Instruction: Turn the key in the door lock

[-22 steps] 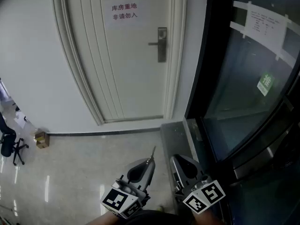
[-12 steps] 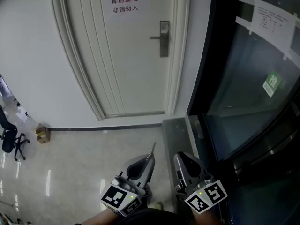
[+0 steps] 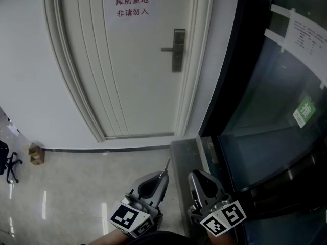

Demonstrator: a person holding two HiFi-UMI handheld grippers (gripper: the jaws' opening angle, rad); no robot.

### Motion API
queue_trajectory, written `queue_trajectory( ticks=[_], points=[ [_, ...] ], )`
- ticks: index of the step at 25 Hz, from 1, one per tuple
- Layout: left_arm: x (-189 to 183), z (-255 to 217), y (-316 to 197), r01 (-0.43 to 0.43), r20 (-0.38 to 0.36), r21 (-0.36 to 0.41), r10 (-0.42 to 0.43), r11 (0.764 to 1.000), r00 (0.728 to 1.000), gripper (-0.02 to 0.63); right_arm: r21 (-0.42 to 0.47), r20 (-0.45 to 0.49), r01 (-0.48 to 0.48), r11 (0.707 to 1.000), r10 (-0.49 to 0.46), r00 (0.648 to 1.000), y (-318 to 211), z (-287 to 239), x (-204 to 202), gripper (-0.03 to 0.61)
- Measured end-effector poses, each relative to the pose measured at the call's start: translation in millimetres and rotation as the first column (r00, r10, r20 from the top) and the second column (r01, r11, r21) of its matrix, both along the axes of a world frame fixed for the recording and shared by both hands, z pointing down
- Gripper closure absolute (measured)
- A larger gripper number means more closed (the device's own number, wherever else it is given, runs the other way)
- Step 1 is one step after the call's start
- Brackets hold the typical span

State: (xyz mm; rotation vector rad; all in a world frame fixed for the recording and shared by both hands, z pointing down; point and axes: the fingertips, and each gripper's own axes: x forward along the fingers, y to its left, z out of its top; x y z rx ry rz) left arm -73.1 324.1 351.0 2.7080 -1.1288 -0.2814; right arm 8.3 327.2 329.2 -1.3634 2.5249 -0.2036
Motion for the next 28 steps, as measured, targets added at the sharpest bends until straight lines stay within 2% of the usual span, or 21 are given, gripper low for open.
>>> queue_trajectory(
  ticks=[8, 13, 20, 28],
  points=[
    [-18.9, -10.2, -101.4, -0.050, -0.021, 0.012, 0.051, 0.999, 0.999, 0.606, 0.018, -0.016, -0.041, 0.999, 0.042, 0.999, -97.1, -8.7, -26.2, 0.561],
    [-22.9, -5.1, -142.1, -0.067, -0.012, 0.007, 0.067, 0.998, 0.998, 0.606, 0.011, -0.022, -0.042, 0.999, 0.042, 0.999, -138.4, -9.1, -34.3, 0.561],
    [-10.4, -3.1, -200.8, -0.069, -0.007, -0.001, 0.069, 0.998, 0.998, 0.606, 0.004, -0.014, -0.040, 0.999, 0.040, 0.999, -196.2, -7.0, -23.8, 0.561],
    [29.0, -8.8, -290.2, -0.056, 0.003, 0.010, 0.056, 0.998, 0.998, 0.606, 0.013, 0.001, -0.019, 1.000, 0.019, 1.000, -285.8, -8.1, 12.7, 0.561]
  ],
)
